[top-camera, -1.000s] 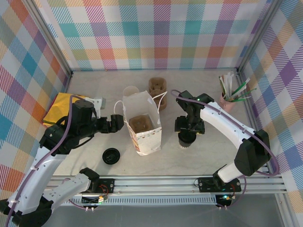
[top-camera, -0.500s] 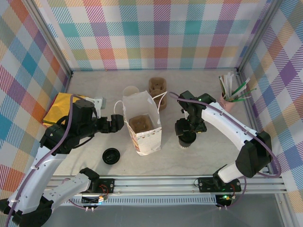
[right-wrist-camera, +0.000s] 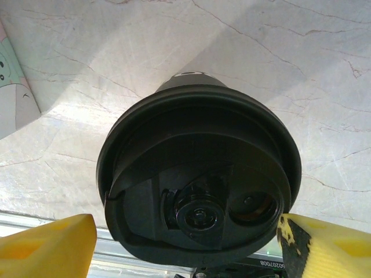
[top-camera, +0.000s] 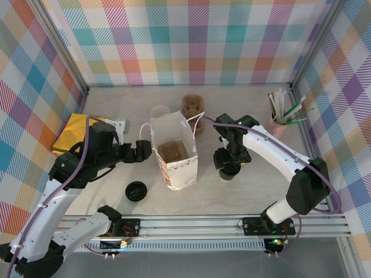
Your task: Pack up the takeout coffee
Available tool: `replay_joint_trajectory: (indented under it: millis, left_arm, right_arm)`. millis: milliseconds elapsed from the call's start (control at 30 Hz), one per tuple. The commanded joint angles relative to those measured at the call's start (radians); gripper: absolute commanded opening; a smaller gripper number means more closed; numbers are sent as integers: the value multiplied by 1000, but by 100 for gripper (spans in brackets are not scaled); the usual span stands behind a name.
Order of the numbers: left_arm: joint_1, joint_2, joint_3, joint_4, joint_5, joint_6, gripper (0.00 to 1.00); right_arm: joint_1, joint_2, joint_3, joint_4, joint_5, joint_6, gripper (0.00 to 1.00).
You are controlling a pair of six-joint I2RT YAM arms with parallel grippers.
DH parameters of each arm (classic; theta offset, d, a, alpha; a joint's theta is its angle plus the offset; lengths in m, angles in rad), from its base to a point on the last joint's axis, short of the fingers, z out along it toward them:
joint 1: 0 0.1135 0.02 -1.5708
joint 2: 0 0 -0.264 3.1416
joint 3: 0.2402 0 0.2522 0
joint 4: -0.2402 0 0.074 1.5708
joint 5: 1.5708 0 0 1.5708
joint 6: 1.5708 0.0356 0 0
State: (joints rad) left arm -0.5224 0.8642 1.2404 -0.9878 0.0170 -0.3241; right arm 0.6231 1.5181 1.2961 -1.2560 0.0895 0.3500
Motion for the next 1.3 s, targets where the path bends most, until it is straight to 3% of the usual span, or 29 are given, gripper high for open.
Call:
replay_joint_trajectory:
  millis: [0,600,1267]
  left_arm:
    - [-7,-8,0,8,-2,3,100]
    - [-7,0,3,10,0,4,100]
    - [-7,2,4,7,-2,5,100]
  right_arm:
    - [6,32,0,-20,0,-12,81]
    - [26,5,64,-60,14,16,83]
    - [24,43,3,-20,23,3,82]
